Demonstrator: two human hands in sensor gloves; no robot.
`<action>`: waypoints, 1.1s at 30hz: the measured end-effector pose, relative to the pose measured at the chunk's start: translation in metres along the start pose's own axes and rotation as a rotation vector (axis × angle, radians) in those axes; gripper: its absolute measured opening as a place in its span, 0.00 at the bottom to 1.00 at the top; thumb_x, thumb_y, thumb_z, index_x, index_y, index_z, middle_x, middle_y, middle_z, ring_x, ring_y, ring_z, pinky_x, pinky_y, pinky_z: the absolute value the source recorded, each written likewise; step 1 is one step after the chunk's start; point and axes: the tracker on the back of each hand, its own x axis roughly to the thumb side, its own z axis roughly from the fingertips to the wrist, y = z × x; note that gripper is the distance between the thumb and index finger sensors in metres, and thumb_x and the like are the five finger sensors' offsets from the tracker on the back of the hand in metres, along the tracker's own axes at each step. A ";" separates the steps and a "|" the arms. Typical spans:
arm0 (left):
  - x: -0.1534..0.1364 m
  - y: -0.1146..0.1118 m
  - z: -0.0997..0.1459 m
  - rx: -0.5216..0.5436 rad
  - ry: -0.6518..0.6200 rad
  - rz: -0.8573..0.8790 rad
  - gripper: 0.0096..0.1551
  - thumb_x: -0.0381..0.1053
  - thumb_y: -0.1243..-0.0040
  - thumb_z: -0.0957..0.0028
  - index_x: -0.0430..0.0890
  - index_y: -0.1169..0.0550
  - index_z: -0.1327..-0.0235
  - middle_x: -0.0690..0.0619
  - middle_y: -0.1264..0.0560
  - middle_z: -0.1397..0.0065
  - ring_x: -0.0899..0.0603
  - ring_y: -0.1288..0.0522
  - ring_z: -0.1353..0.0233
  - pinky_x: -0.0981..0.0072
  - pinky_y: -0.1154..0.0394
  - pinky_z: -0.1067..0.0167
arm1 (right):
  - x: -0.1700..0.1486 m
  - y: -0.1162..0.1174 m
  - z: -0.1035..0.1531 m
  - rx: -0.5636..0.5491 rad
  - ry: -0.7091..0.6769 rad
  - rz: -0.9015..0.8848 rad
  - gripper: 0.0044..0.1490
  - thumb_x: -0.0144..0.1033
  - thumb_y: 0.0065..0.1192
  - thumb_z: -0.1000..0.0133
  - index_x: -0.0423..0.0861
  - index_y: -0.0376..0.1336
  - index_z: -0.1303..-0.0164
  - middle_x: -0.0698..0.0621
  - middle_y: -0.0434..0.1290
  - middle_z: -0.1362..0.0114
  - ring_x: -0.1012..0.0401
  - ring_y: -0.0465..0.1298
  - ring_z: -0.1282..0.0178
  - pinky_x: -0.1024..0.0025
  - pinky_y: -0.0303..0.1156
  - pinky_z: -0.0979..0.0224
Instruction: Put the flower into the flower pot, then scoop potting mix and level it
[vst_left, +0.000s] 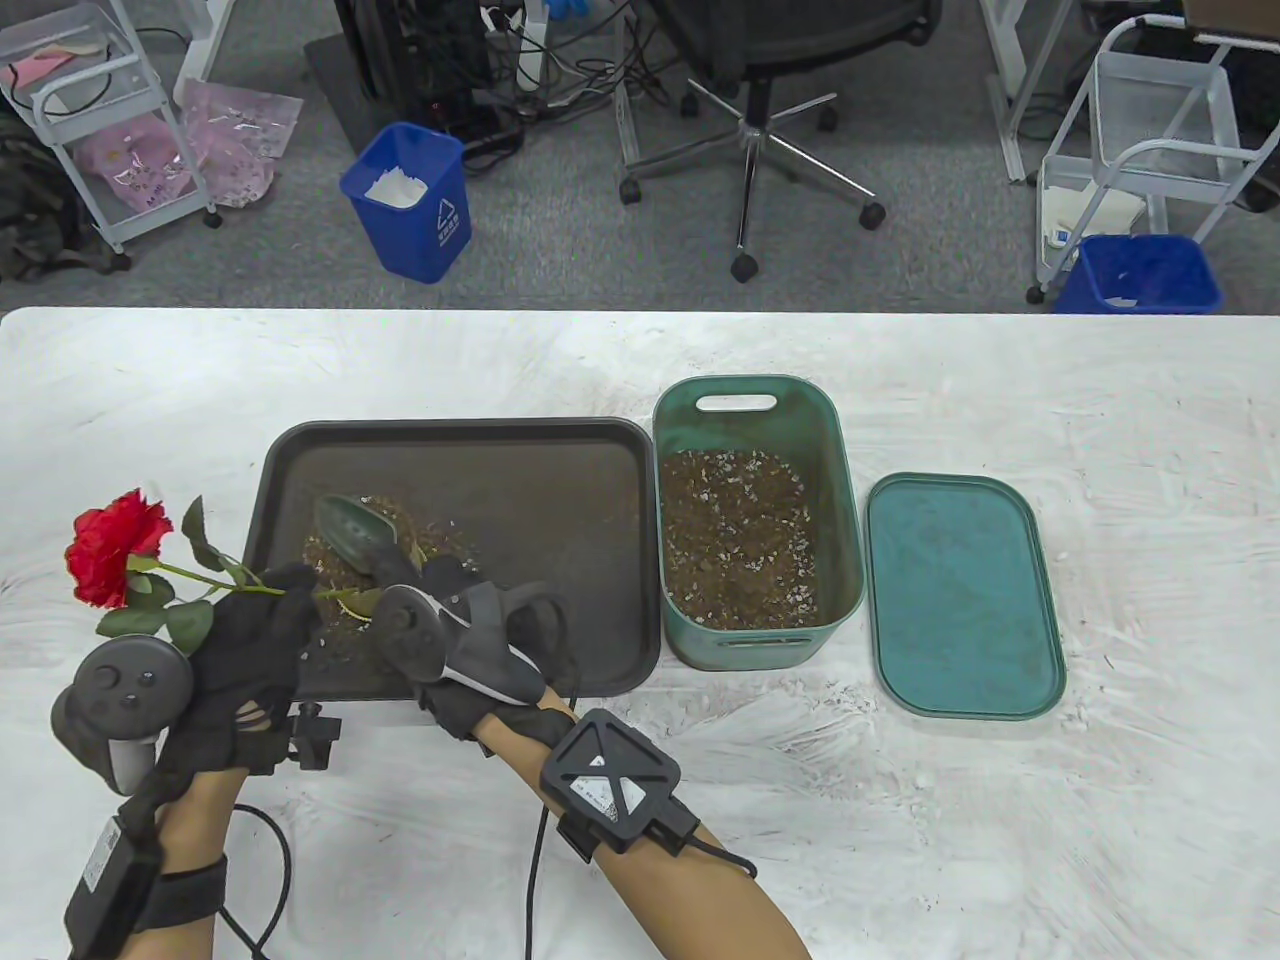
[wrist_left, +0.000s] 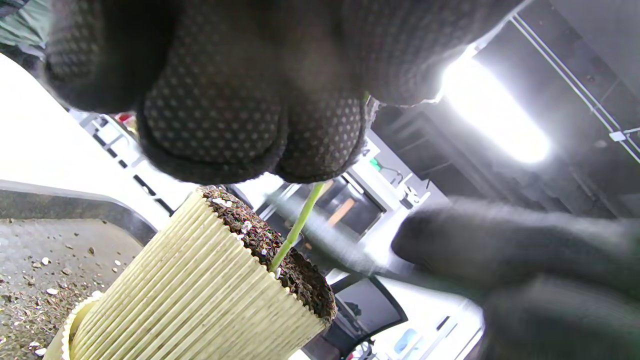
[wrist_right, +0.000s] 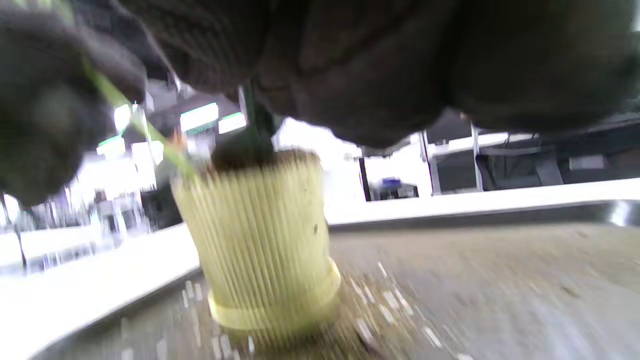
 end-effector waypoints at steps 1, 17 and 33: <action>0.000 0.000 0.000 0.000 0.000 -0.002 0.25 0.55 0.36 0.58 0.45 0.13 0.52 0.52 0.12 0.58 0.43 0.11 0.64 0.53 0.15 0.58 | -0.001 0.001 0.002 -0.023 -0.003 0.007 0.34 0.41 0.58 0.49 0.59 0.59 0.29 0.46 0.79 0.54 0.58 0.82 0.71 0.56 0.84 0.68; 0.000 0.000 0.000 -0.001 -0.002 -0.001 0.25 0.55 0.36 0.58 0.45 0.13 0.52 0.52 0.12 0.58 0.43 0.11 0.64 0.53 0.15 0.58 | -0.030 0.005 -0.001 -0.020 0.148 -0.247 0.35 0.41 0.59 0.50 0.56 0.60 0.29 0.46 0.80 0.57 0.59 0.83 0.75 0.58 0.85 0.73; -0.001 0.000 0.000 0.001 0.004 0.006 0.25 0.55 0.36 0.58 0.45 0.13 0.52 0.52 0.12 0.58 0.43 0.11 0.64 0.53 0.15 0.58 | -0.006 -0.019 -0.047 0.293 0.164 -0.161 0.35 0.41 0.58 0.49 0.55 0.59 0.28 0.47 0.80 0.58 0.59 0.83 0.74 0.58 0.84 0.72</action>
